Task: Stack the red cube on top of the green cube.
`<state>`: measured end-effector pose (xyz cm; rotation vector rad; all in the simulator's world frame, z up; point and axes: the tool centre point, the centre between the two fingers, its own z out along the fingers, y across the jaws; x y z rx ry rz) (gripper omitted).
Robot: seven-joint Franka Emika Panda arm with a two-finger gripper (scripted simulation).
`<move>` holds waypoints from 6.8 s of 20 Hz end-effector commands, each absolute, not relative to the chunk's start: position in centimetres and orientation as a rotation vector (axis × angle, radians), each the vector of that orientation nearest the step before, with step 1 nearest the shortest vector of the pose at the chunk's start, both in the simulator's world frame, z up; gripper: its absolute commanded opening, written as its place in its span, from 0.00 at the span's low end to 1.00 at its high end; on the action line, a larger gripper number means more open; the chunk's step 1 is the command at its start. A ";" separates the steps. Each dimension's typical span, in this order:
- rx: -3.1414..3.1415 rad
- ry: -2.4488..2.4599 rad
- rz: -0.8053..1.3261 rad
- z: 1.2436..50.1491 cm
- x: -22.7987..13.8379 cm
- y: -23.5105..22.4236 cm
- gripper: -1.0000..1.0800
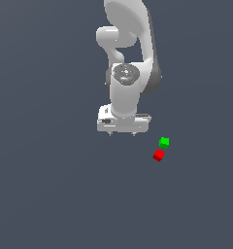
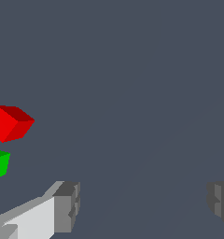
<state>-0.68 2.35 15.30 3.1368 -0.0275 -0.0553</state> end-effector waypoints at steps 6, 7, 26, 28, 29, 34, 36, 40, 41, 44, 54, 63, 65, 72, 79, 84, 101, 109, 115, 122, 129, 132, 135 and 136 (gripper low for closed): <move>3.134 -0.145 -0.050 14.3 -1.0 4.6 0.96; 3.133 -0.168 -0.048 14.2 -1.0 5.0 0.96; 3.062 -0.695 -0.020 9.8 0.1 15.1 0.96; 3.049 -0.753 -0.016 9.3 0.5 16.1 0.96; 3.042 -0.781 -0.014 9.1 0.7 16.7 0.96; 3.010 -0.899 -0.008 8.1 1.6 18.8 0.96; 2.998 -0.936 -0.005 7.8 2.0 19.4 0.96; 2.980 -0.994 -0.002 7.3 2.6 20.4 0.96; 2.977 -1.004 -0.001 7.2 2.8 20.6 0.96; 2.969 -1.026 0.000 7.1 3.1 20.9 0.96; 2.968 -1.031 0.000 6.1 3.1 21.0 0.96; 2.967 -1.034 0.000 2.1 3.1 21.0 0.96; 2.967 -1.034 0.000 2.0 3.2 21.0 0.96; 2.967 -1.034 0.000 2.0 3.2 21.0 0.00; 2.967 -1.034 0.000 2.0 3.2 21.0 0.00; 2.966 -1.035 -0.001 3.1 3.1 21.0 0.00; 2.966 -1.035 -0.001 11.9 3.2 21.0 0.00; 2.967 -1.035 0.001 11.5 2.7 21.3 0.00; 2.967 -1.035 0.001 10.1 0.9 22.4 0.00; 2.967 -1.034 0.000 7.4 -2.5 24.5 0.00; 2.967 -1.034 0.000 6.1 -4.0 25.5 0.00; 2.967 -1.034 0.000 6.1 -3.9 25.5 0.00; 2.967 -1.034 0.000 6.1 -3.8 25.5 0.96; 2.967 -1.034 0.000 6.1 -3.8 25.5 0.96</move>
